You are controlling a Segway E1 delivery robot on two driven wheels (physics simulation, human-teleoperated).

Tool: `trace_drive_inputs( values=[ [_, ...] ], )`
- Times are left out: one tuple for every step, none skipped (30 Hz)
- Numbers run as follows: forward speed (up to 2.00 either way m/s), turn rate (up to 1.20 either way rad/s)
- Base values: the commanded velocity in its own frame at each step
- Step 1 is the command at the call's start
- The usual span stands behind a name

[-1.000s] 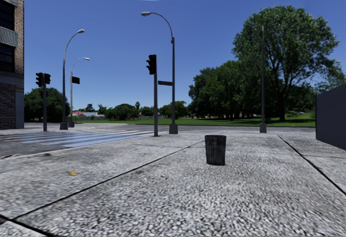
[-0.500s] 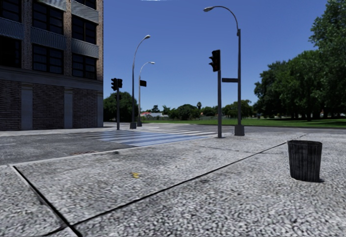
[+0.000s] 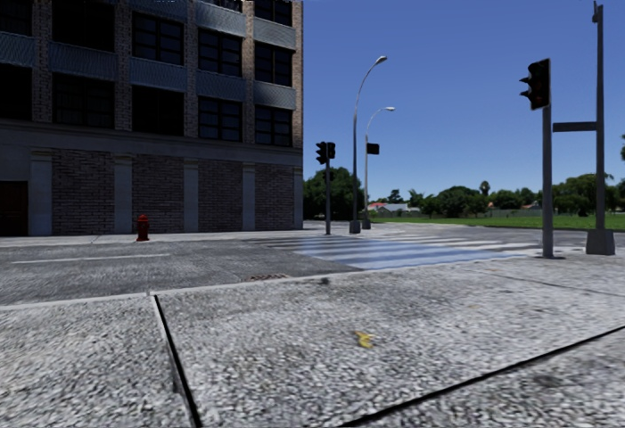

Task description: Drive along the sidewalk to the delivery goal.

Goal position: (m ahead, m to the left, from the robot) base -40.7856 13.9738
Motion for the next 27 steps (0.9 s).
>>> trace_drive_inputs(
  values=[
    [1.14,0.75],
    [1.14,0.75],
    [1.14,0.76],
    [1.14,0.79],
    [1.14,0.79],
    [1.14,0.82],
    [1.13,0.86],
    [1.13,0.87],
    [1.13,0.88],
    [1.13,0.88],
    [1.12,0.88],
    [1.12,0.88],
    [1.12,0.88],
    [1.12,0.88],
    [1.12,0.88],
    [1.11,0.88],
    [1.11,0.89],
    [1.11,0.91],
    [1.11,0.91],
    [1.11,0.93],
    [1.11,0.93],
    [1.11,0.93],
    [1.11,0.93],
    [1.1,0.93],
    [1.1,0.94],
    [1.1,0.94],
    [1.08,0.96]
  ],
)
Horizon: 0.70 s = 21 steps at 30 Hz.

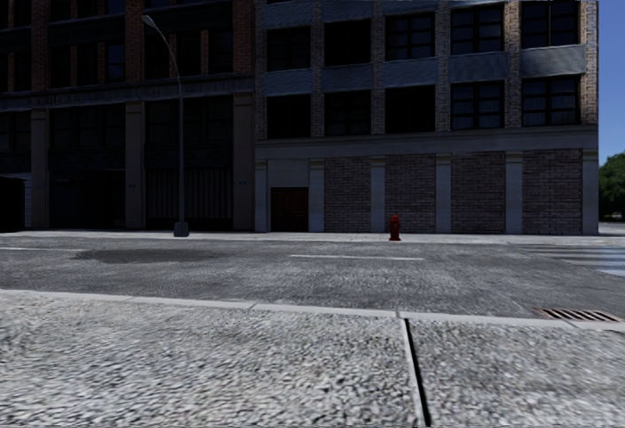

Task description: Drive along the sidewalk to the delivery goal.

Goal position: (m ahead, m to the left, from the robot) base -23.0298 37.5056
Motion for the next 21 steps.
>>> trace_drive_inputs(
  values=[
    [1.08,0.96],
    [1.07,0.97],
    [1.06,0.98],
    [1.06,0.98],
    [1.06,0.98],
    [1.05,0.98],
    [1.05,0.98],
    [1.05,0.98],
    [1.05,0.98],
    [1.05,0.98],
    [1.06,0.98],
    [1.07,0.98],
    [1.07,0.98],
    [1.07,0.98],
    [1.07,0.98],
    [1.07,0.98],
    [1.07,0.98],
    [1.07,0.98],
    [1.07,0.98],
    [1.07,0.98],
    [1.07,0.98]
  ],
)
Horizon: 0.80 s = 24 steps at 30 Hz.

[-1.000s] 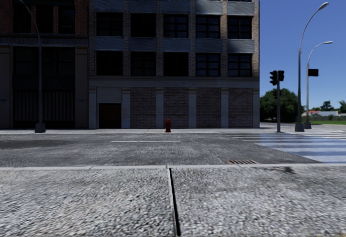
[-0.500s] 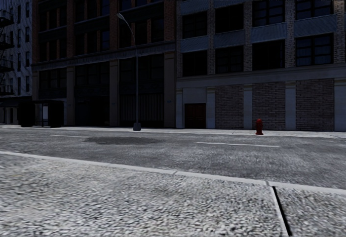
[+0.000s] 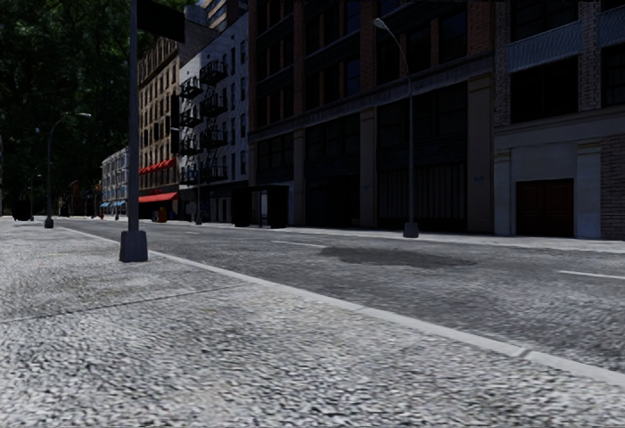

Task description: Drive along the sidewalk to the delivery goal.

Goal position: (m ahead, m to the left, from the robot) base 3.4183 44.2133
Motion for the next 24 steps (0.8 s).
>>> trace_drive_inputs(
  values=[
    [1.07,0.98],
    [1.07,0.98],
    [1.07,0.98],
    [1.07,0.98],
    [1.07,0.98],
    [1.09,0.98],
    [2.0,0.82],
    [2.0,0.82],
    [2.0,0.73],
    [2.0,0.73],
    [2.0,0.76],
    [2.0,0.76],
    [2.0,0.78],
    [2.0,0.78],
    [2.0,0.74],
    [2.0,0.74],
    [2.0,0.0],
    [2.0,0.0],
    [2.0,0.0],
    [2.0,0.0],
    [2.0,0.0],
    [2.0,0.0],
    [2.0,0.0],
    [2.0,0.0]
  ],
)
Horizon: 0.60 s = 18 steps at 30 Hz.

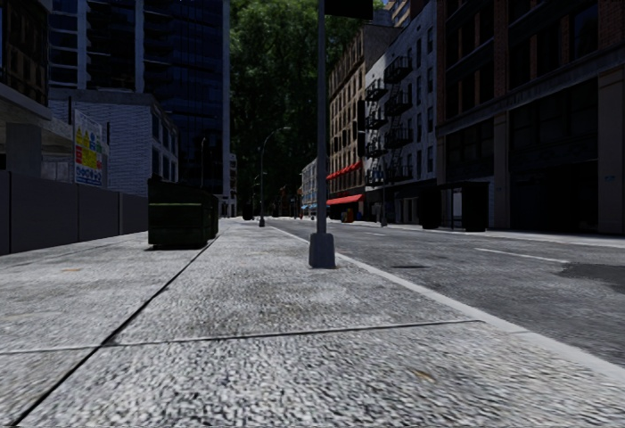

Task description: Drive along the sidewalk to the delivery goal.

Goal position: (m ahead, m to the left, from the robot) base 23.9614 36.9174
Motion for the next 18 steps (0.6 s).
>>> trace_drive_inputs(
  values=[
    [2.0,0.0],
    [2.0,0.0],
    [2.0,0.0],
    [2.0,0.0],
    [2.0,0.54],
    [2.0,0.55],
    [2.0,0.55],
    [2.0,0.58],
    [2.0,0.58],
    [2.0,0.59],
    [2.0,0.6],
    [2.0,0.6],
    [2.0,0.6],
    [2.0,0.64],
    [2.0,0.67],
    [2.0,0.68],
    [2.0,0.68],
    [2.0,0.69]
  ],
)
